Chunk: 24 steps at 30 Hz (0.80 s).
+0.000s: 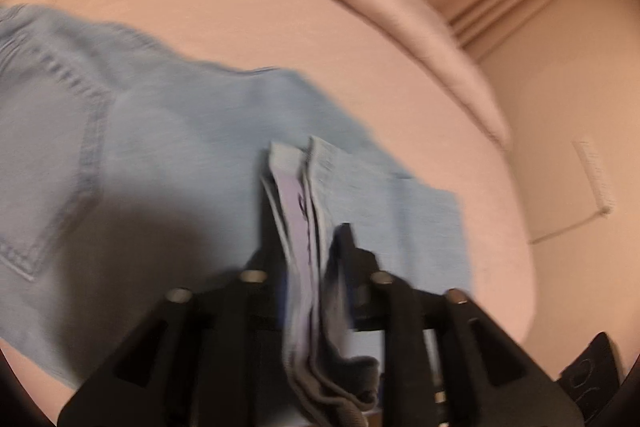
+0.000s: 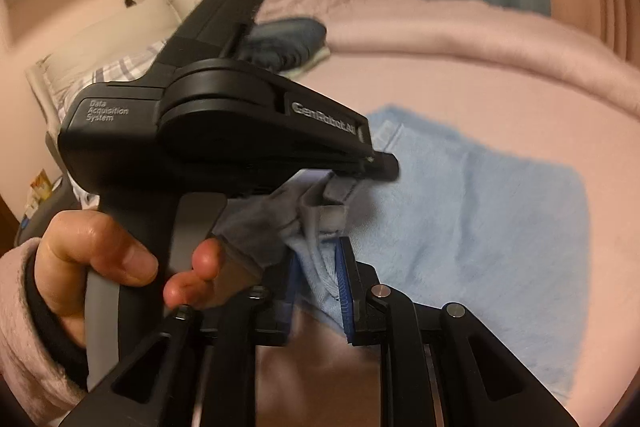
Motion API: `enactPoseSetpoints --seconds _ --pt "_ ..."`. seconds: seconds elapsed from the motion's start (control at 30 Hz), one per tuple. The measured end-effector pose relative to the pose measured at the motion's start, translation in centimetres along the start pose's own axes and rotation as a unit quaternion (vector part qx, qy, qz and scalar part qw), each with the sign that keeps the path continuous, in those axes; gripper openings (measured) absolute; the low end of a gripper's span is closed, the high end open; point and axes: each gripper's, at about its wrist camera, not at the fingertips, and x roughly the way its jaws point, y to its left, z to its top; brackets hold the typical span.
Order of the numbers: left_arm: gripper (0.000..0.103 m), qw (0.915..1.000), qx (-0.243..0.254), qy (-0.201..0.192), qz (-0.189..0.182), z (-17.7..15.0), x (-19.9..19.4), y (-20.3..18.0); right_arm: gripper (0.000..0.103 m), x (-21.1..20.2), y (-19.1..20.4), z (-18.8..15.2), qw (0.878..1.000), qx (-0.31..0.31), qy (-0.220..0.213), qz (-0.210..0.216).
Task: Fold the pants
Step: 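Lay the hem end over the waistband and open the right tool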
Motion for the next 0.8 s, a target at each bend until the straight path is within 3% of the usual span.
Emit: enactPoseSetpoints --seconds 0.1,0.17,0.23,0.3,0.4,0.57,0.7,0.8 --pt "0.039 0.9997 0.007 -0.019 0.016 0.2 -1.1 0.5 0.039 -1.1 -1.9 -0.7 0.998 0.044 0.012 0.045" --pt "0.052 0.9977 0.032 -0.042 0.043 0.3 -2.2 -0.5 0.04 -3.6 -4.0 -0.9 0.995 0.073 -0.009 0.065" --pt "0.053 0.9957 0.051 -0.058 0.051 0.1 -3.3 -1.0 0.041 -6.3 -6.6 -0.7 0.991 0.106 -0.046 0.063" --pt "0.053 0.9946 0.07 -0.067 0.037 -0.3 -3.8 -2.3 0.041 -8.0 -9.5 -0.3 0.988 0.136 -0.069 0.033" --pt "0.053 0.9922 0.114 -0.05 0.006 -1.4 -3.5 -4.5 0.04 -8.3 -13.4 0.1 0.983 0.165 -0.059 -0.048" --pt "0.053 0.9811 0.193 0.01 -0.009 -4.0 0.1 -8.4 0.035 -6.5 -17.3 1.2 0.977 0.189 -0.041 -0.086" --pt "0.054 0.9824 0.18 0.05 0.004 -5.4 3.0 -7.6 0.035 -3.0 -18.0 0.8 0.977 0.187 0.029 -0.099" --pt "0.057 0.9823 0.181 0.047 0.001 -5.4 3.0 -7.4 0.035 -2.5 -17.2 0.4 0.98 0.154 0.033 -0.118"
